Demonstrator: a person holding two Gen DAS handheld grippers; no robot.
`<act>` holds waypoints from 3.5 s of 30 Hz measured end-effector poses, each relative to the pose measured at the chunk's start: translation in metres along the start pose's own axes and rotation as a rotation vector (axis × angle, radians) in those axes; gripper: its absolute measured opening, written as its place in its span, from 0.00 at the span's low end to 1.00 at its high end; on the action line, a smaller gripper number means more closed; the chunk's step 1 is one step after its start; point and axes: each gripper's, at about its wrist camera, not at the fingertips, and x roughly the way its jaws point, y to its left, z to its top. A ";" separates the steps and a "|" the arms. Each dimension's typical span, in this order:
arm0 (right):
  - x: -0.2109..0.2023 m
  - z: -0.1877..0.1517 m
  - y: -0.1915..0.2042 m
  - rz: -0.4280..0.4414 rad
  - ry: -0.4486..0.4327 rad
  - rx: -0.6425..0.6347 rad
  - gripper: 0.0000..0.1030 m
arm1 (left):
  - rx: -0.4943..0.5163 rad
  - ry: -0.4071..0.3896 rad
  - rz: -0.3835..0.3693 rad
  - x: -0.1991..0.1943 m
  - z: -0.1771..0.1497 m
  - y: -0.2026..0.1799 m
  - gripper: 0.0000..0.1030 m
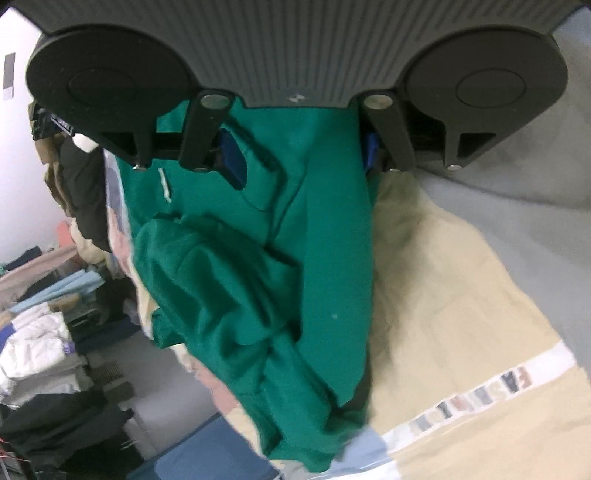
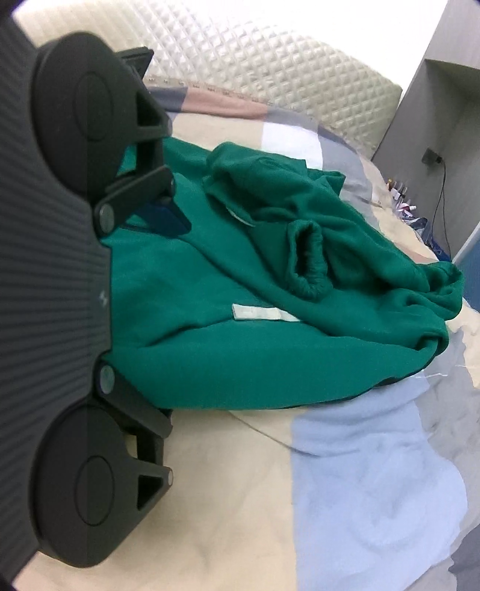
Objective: Fold large clothes
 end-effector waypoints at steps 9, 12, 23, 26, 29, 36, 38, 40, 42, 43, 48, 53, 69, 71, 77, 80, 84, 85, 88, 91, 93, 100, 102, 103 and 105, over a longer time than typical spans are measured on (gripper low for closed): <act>0.022 -0.006 -0.001 -0.105 0.115 -0.018 0.79 | 0.064 0.072 0.048 0.014 -0.004 -0.014 0.63; 0.011 -0.004 0.004 -0.034 0.074 -0.031 0.80 | 0.048 0.041 -0.056 0.000 -0.002 -0.016 0.63; -0.029 -0.006 0.013 0.117 -0.054 -0.046 0.80 | 0.093 0.107 0.110 0.011 -0.012 -0.019 0.64; -0.030 -0.008 0.019 0.136 -0.057 -0.080 0.80 | 0.106 0.107 0.115 0.010 -0.014 -0.017 0.64; -0.024 -0.007 0.016 0.133 -0.034 -0.073 0.79 | 0.138 0.110 0.098 0.016 -0.013 -0.021 0.63; -0.020 -0.012 0.032 0.073 -0.030 -0.162 0.73 | 0.157 0.019 -0.128 -0.015 -0.010 -0.036 0.58; -0.030 -0.013 0.034 0.093 -0.065 -0.164 0.73 | 0.155 -0.001 -0.167 -0.024 -0.010 -0.038 0.58; -0.038 -0.013 0.032 0.117 -0.088 -0.151 0.73 | 0.150 0.002 -0.156 -0.027 -0.010 -0.038 0.58; -0.044 -0.014 0.033 0.138 -0.113 -0.151 0.73 | 0.139 0.016 -0.135 -0.024 -0.011 -0.037 0.58; -0.049 -0.015 0.035 0.165 -0.134 -0.155 0.72 | 0.138 0.028 -0.119 -0.023 -0.011 -0.037 0.58; -0.057 -0.025 0.051 0.179 -0.170 -0.209 0.73 | 0.114 0.065 -0.053 -0.010 -0.015 -0.036 0.58; -0.020 -0.022 0.047 -0.016 -0.033 -0.197 0.73 | 0.140 0.128 0.075 0.014 -0.020 -0.035 0.59; -0.040 -0.013 0.041 0.001 -0.089 -0.133 0.11 | -0.004 -0.076 0.039 -0.046 -0.022 -0.042 0.08; -0.055 -0.012 0.044 0.044 -0.118 -0.127 0.10 | -0.040 -0.109 -0.011 -0.068 -0.020 -0.042 0.07; -0.110 -0.014 0.060 0.196 -0.225 -0.124 0.10 | -0.055 -0.161 -0.124 -0.126 -0.026 -0.059 0.07; -0.140 -0.021 0.070 0.243 -0.272 -0.130 0.10 | -0.061 -0.173 -0.170 -0.155 -0.037 -0.065 0.07; -0.173 -0.038 0.071 0.268 -0.309 -0.143 0.10 | -0.071 -0.173 -0.227 -0.190 -0.058 -0.071 0.07; -0.179 -0.042 0.070 0.267 -0.314 -0.142 0.10 | -0.074 -0.174 -0.239 -0.198 -0.066 -0.072 0.07; -0.192 -0.053 0.061 0.261 -0.328 -0.096 0.10 | -0.093 -0.173 -0.263 -0.206 -0.082 -0.072 0.07; -0.188 -0.045 0.054 0.244 -0.332 -0.044 0.11 | -0.104 -0.201 -0.253 -0.204 -0.078 -0.074 0.06; -0.180 -0.030 0.050 0.230 -0.330 -0.015 0.11 | -0.111 -0.224 -0.244 -0.197 -0.060 -0.076 0.06; -0.117 0.059 0.061 0.166 -0.336 0.052 0.11 | -0.123 -0.336 -0.128 -0.133 0.041 -0.087 0.06; -0.091 0.093 0.060 0.121 -0.348 0.100 0.11 | -0.137 -0.367 -0.098 -0.112 0.073 -0.086 0.06; -0.077 0.109 0.057 0.101 -0.351 0.129 0.11 | -0.140 -0.385 -0.082 -0.101 0.087 -0.085 0.06; -0.050 0.136 0.052 0.073 -0.362 0.155 0.11 | -0.154 -0.403 -0.054 -0.076 0.114 -0.081 0.06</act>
